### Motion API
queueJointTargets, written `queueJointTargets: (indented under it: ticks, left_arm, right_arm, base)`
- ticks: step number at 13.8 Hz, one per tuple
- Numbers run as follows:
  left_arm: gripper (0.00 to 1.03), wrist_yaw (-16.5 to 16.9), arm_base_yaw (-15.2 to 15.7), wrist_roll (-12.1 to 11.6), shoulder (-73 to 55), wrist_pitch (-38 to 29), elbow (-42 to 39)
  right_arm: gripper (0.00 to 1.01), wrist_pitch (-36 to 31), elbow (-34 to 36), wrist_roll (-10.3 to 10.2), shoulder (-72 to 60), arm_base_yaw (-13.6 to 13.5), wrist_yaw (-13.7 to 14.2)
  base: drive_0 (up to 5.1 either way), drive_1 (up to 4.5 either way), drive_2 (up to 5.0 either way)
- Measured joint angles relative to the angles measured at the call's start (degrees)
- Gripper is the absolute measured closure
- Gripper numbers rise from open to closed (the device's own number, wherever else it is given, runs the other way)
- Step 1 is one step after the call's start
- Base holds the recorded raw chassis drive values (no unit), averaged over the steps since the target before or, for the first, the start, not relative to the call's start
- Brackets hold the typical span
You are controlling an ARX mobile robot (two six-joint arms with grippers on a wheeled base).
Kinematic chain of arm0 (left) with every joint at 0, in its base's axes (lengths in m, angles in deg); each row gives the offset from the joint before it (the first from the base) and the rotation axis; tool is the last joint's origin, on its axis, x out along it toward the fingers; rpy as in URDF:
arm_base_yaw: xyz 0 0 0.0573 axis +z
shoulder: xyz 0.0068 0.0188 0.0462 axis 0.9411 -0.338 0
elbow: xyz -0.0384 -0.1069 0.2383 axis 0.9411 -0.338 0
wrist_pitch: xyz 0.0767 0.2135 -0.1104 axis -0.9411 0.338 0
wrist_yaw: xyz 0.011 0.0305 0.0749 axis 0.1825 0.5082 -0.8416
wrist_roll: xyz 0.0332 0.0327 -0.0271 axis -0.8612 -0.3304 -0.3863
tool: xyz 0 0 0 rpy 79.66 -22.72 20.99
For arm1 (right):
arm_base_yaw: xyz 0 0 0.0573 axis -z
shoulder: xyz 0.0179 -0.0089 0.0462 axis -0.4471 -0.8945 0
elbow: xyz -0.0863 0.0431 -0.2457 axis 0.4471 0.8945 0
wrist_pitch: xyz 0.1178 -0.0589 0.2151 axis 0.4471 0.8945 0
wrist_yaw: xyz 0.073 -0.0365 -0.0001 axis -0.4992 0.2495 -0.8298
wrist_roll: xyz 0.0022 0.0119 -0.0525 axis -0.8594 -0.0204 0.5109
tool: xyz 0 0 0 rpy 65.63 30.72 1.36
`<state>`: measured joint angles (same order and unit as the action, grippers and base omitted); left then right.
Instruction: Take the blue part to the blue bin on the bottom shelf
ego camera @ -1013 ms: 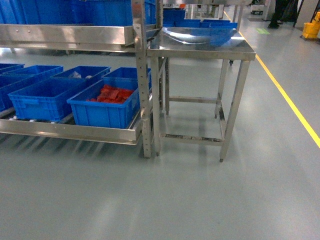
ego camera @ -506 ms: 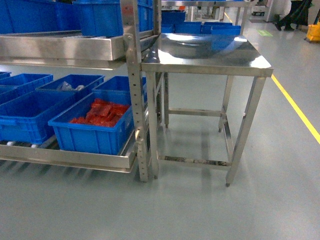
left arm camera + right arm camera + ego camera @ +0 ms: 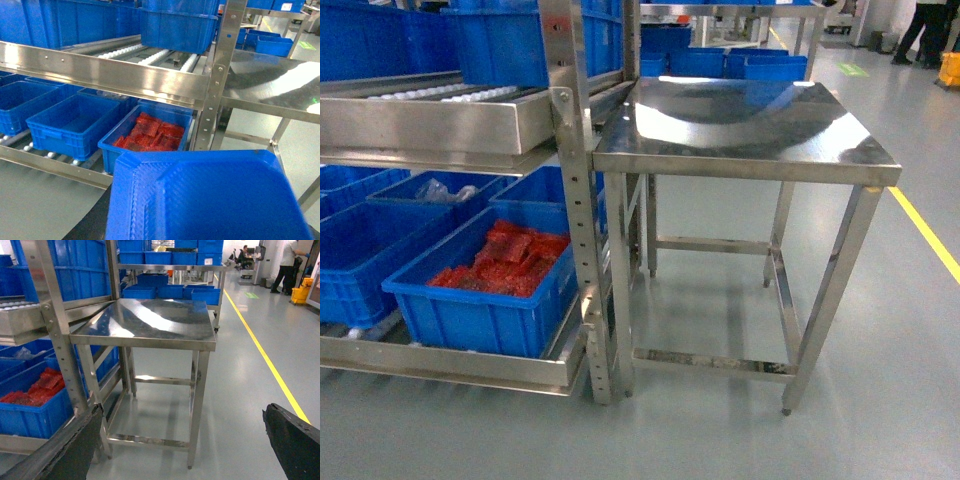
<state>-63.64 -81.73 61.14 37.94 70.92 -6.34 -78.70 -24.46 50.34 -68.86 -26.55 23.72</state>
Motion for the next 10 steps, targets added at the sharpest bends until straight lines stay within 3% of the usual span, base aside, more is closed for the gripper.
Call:
queueJointTargets:
  ticks: [10]
  left_arm:
    - [0.6,-0.04,0.0,-0.02,0.0,-0.02,0.0]
  right_arm:
    - [0.03,0.2,0.0,0.0,0.0,0.0,0.0]
  base:
    - [0.0,4.01,-4.0]
